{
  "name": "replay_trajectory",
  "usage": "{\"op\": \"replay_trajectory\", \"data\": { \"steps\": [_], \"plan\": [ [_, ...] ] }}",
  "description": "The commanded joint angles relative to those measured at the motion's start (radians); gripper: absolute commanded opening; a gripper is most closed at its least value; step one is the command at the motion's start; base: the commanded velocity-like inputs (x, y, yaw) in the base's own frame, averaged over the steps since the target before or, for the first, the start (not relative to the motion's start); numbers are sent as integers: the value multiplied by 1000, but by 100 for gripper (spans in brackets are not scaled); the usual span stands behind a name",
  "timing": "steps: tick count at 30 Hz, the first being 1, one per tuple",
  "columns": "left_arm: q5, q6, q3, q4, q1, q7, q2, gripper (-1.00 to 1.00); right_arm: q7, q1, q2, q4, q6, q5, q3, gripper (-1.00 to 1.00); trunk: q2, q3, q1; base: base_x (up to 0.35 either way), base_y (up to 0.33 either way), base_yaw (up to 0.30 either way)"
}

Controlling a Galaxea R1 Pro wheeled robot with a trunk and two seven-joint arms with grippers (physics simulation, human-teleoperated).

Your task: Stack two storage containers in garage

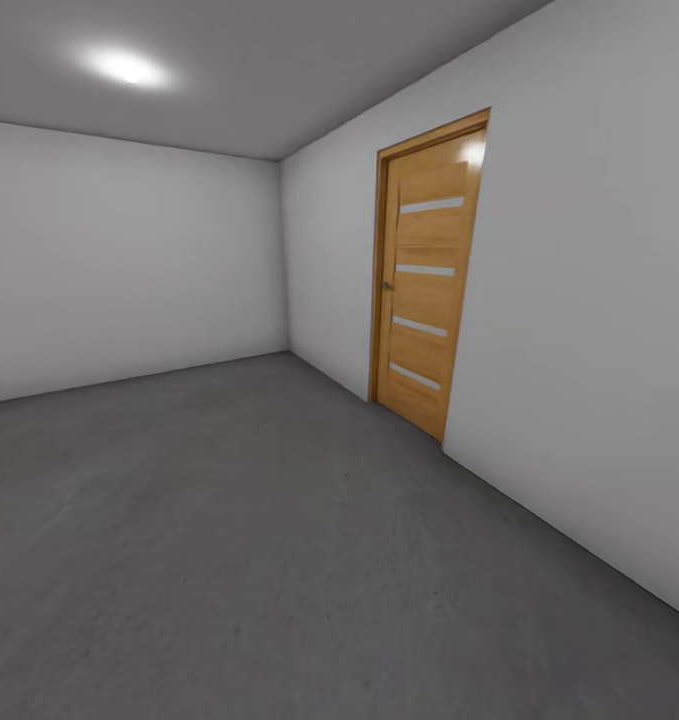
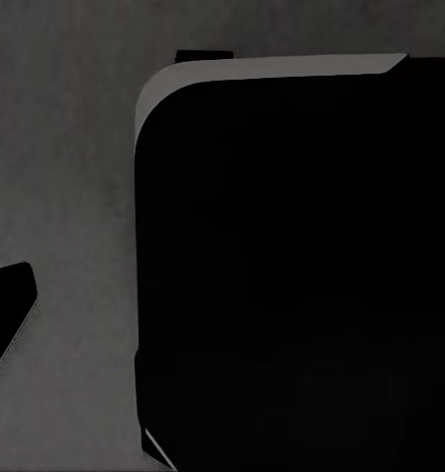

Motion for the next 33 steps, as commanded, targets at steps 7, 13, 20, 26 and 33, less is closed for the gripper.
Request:
{"op": "replay_trajectory", "data": {
  "steps": [7,13,20,26,33],
  "plan": [
    [2,-2,2,0,0,0,0,100,1,0,-1,0,-8,-3,5,100,0,-1,1,322,0,0],
    [35,-2,1,0,0,3,0,100,1,0,-1,0,-14,-5,6,100,0,-1,1,323,0,0],
    [77,-2,-1,0,0,1,1,100,1,1,-1,0,-15,-5,6,100,0,-1,1,323,0,0],
    [80,-2,-1,0,0,0,1,100,1,1,-1,0,-15,-5,6,100,0,-1,1,323,0,0],
    [80,-2,-1,0,0,0,1,100,1,0,0,0,-16,-5,6,100,0,-1,1,322,0,0]
  ]
}}
